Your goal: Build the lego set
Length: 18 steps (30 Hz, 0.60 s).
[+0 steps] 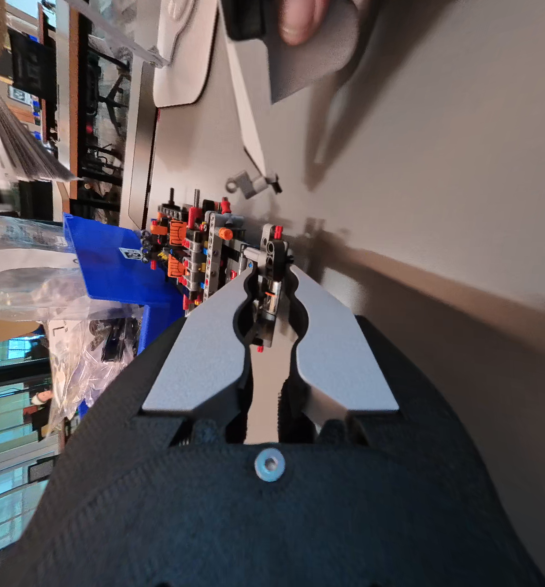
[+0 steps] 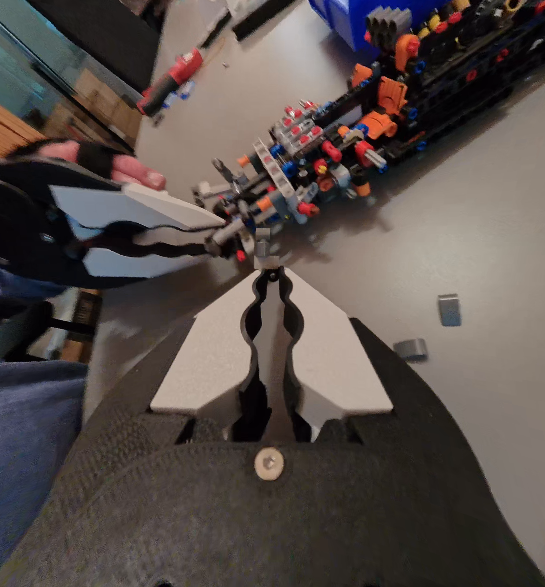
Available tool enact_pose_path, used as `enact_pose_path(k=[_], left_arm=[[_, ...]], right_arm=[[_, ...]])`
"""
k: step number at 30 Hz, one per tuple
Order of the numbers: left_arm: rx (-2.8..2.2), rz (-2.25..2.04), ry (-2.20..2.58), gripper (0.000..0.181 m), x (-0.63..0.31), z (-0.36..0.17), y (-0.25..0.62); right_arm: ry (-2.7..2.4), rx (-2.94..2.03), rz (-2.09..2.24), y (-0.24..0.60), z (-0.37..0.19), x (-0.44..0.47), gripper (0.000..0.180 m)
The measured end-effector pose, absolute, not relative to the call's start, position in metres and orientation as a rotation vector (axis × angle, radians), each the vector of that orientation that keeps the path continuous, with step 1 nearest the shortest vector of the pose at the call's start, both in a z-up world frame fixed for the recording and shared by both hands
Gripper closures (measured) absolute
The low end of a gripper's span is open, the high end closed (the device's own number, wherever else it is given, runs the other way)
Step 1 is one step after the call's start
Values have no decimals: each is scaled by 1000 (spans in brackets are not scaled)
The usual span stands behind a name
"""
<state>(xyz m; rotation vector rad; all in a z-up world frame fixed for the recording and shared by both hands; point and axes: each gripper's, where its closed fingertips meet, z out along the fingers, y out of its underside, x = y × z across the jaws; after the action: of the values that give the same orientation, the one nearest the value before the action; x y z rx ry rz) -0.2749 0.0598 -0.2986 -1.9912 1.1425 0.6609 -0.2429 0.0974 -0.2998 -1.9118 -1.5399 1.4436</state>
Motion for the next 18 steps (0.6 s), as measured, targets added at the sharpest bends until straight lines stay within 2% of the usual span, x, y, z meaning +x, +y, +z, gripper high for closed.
enact_pose_path(k=[5,18], left_arm=[[-1987,653,1103,167,-274,-290,63],[-1955,652,1053,167,-275,-268,79]], right_arm=[[-1729,-1889,1197,92,-320,-244,175],[-1749,-1851,1426,77,-307,-281,175]])
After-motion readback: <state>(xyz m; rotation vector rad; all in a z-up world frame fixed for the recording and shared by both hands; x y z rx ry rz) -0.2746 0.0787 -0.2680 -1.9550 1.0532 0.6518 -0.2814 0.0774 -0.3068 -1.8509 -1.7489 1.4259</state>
